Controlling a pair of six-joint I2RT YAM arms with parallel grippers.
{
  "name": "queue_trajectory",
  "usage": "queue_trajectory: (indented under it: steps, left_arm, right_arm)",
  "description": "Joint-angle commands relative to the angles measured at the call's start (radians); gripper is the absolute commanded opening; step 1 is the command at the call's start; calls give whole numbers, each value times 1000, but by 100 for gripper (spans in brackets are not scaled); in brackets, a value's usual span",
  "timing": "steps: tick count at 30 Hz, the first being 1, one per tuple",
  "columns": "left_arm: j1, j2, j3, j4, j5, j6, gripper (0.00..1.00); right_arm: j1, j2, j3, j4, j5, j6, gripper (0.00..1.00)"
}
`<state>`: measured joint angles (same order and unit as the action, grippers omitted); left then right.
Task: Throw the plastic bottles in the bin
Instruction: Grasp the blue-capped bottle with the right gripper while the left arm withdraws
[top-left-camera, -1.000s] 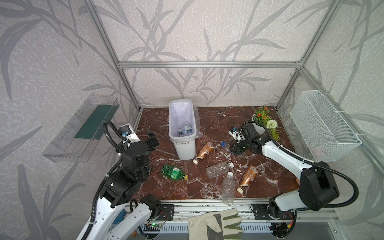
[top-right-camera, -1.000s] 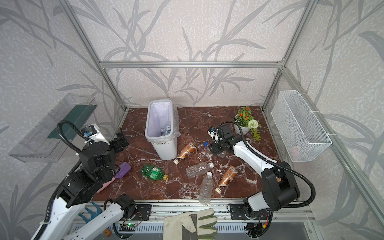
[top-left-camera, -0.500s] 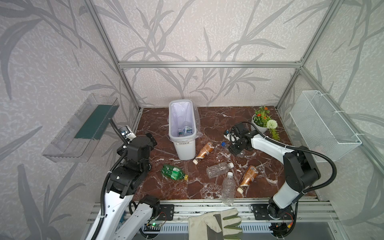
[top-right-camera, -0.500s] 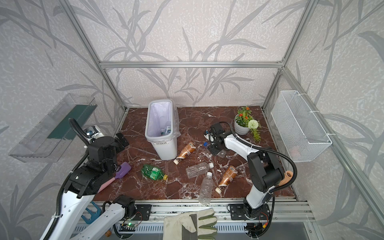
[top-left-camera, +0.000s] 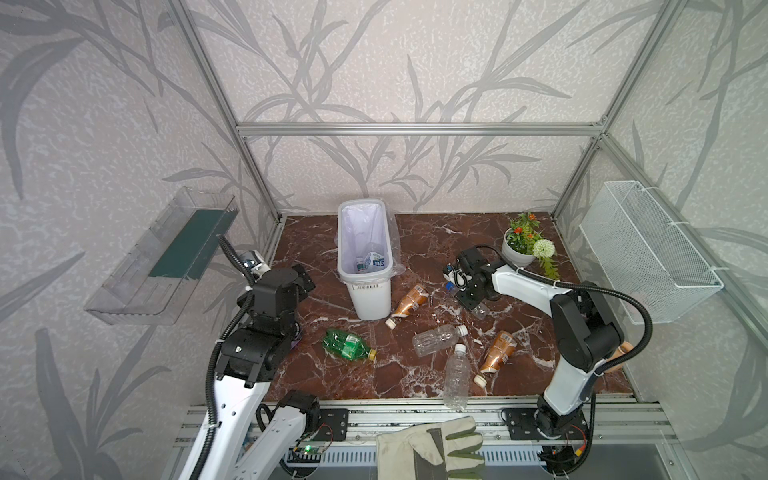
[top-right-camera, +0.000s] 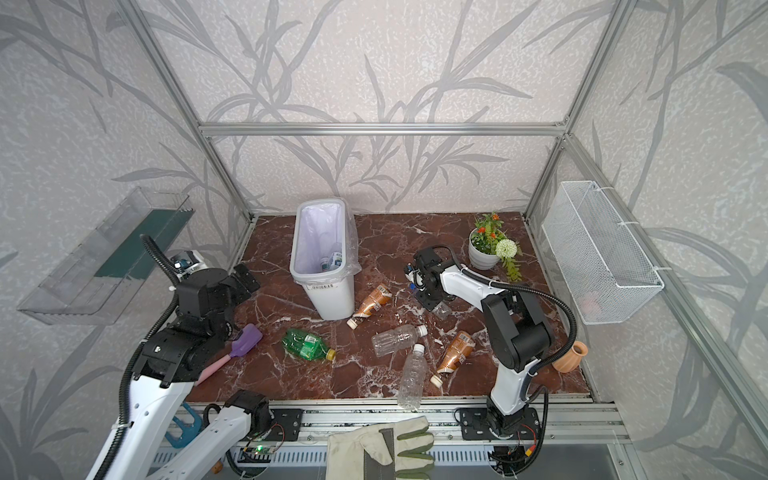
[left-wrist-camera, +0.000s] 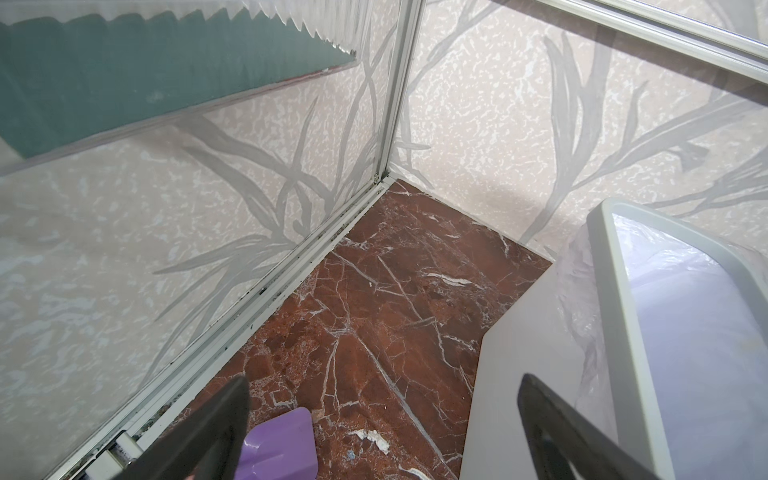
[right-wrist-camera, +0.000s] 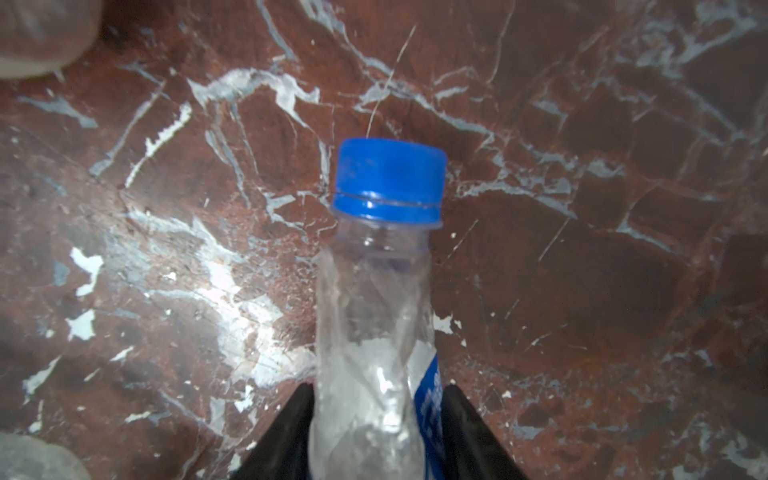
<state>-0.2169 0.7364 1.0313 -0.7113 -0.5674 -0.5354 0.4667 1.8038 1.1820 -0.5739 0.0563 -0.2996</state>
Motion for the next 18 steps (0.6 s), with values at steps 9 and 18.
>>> queue_trajectory:
  steps: [9,18]
  left_arm:
    - [26,-3,-15,-36,13,-36,99]
    - [65,1,-72,-30,37,-55,99]
  right_arm:
    - [0,-225,24,20,-23,118,43]
    - [23,-571,-51,473,-224,471,32]
